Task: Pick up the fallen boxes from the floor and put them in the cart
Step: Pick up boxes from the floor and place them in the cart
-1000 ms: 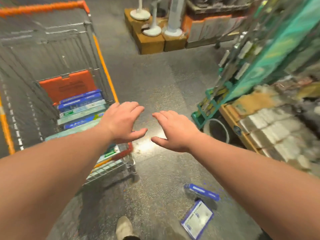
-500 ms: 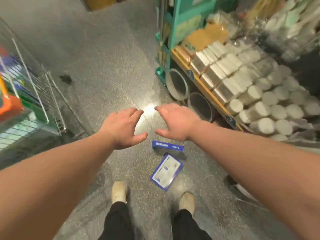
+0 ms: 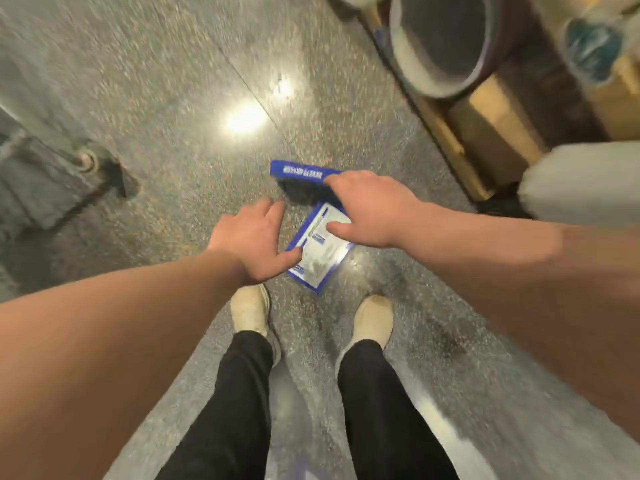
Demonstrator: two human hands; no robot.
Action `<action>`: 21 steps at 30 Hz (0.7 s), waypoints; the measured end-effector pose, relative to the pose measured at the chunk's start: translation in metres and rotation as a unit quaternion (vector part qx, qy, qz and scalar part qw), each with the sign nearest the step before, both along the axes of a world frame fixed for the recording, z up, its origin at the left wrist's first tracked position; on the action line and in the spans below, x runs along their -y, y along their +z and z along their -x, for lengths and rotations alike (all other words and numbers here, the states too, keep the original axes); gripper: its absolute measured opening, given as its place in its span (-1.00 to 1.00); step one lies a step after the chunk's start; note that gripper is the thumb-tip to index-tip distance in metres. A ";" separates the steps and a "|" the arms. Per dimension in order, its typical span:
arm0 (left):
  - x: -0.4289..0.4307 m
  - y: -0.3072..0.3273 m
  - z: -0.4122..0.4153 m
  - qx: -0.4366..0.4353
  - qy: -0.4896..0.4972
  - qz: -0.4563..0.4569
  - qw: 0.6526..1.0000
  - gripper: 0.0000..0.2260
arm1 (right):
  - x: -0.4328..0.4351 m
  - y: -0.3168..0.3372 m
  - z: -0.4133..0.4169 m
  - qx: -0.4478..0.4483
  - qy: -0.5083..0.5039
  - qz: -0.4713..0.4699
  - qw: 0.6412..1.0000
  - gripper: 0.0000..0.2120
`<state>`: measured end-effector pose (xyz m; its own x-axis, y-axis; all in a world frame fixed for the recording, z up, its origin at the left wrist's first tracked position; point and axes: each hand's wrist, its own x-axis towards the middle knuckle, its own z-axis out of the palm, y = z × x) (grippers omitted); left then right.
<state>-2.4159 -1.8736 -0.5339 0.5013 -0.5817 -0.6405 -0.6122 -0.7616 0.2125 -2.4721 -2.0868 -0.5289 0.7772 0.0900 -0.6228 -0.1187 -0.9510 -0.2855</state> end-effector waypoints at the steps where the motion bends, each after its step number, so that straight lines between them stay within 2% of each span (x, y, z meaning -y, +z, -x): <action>1: -0.001 -0.025 0.008 -0.009 0.003 -0.011 1.000 -0.30 | -0.003 -0.026 0.004 -0.005 0.007 -0.003 1.000 -0.36; 4: -0.006 -0.100 0.025 -0.035 0.016 -0.041 0.998 -0.28 | -0.014 -0.100 0.009 -0.019 0.035 -0.011 0.999 -0.34; 8: -0.009 -0.183 0.033 -0.052 0.054 -0.071 0.995 -0.27 | -0.028 -0.187 -0.001 -0.054 0.093 0.000 0.994 -0.45; 9: -0.008 -0.198 0.033 -0.054 0.071 -0.081 0.993 -0.26 | -0.029 -0.202 -0.004 -0.052 0.106 0.004 0.993 -0.41; 11: -0.008 -0.230 0.033 -0.060 0.106 -0.095 0.988 -0.22 | -0.032 -0.234 -0.009 -0.047 0.135 0.022 0.989 -0.20; 14: -0.004 -0.269 0.035 -0.073 0.136 -0.108 0.982 -0.14 | -0.034 -0.273 -0.009 -0.061 0.163 0.062 0.983 -0.05; 21: 0.008 -0.313 0.053 -0.086 0.124 -0.122 0.981 -0.15 | -0.034 -0.313 -0.005 -0.076 0.180 0.067 0.978 -0.17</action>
<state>-2.4694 -1.8816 -0.8469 0.4804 -0.2734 -0.8334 -0.3722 -0.9239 0.0886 -2.4667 -2.0532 -0.8423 0.6073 0.2504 -0.7540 0.1988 -0.9667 -0.1609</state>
